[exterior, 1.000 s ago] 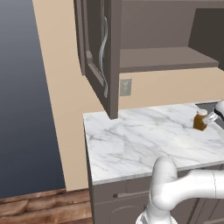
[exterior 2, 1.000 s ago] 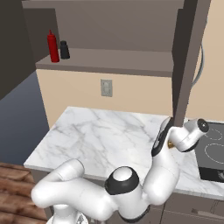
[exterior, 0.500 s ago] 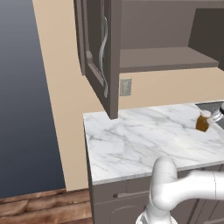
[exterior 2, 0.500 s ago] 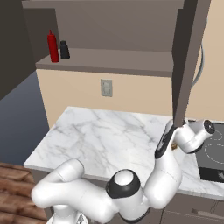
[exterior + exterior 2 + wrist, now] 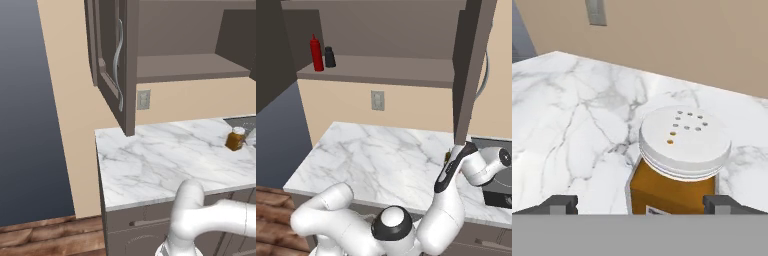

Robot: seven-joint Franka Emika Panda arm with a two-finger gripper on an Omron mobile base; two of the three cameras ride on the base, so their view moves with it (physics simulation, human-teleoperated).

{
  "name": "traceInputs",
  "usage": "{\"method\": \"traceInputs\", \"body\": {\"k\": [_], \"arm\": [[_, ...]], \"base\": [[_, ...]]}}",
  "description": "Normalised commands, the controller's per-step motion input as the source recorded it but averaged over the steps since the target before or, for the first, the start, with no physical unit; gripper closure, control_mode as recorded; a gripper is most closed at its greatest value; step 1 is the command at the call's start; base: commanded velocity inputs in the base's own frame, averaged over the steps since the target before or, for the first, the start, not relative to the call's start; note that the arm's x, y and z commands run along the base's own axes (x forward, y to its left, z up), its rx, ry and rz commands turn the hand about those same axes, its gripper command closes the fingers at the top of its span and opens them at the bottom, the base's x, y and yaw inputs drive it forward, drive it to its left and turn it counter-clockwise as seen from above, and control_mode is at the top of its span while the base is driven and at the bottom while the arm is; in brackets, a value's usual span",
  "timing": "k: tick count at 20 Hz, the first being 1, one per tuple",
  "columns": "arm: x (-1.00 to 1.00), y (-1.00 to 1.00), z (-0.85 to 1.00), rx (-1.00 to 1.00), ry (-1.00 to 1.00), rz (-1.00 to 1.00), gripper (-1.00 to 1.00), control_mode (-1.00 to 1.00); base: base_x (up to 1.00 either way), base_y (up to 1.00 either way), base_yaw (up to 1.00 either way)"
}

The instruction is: Collect the turmeric, ketchup, and shaker from the cabinet and place them next to the stove.

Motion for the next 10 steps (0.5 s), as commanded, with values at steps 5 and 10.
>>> {"method": "traceInputs", "body": {"k": [5, 10], "arm": [[-0.40, 0.19, 0.38, 0.01, -0.12, 0.00, -1.00, -1.00], [-0.61, 0.41, 0.26, 0.00, -0.11, -0.01, -1.00, -1.00]], "base": [[0.00, 0.00, 0.00], [0.00, 0.00, 0.00]]}}
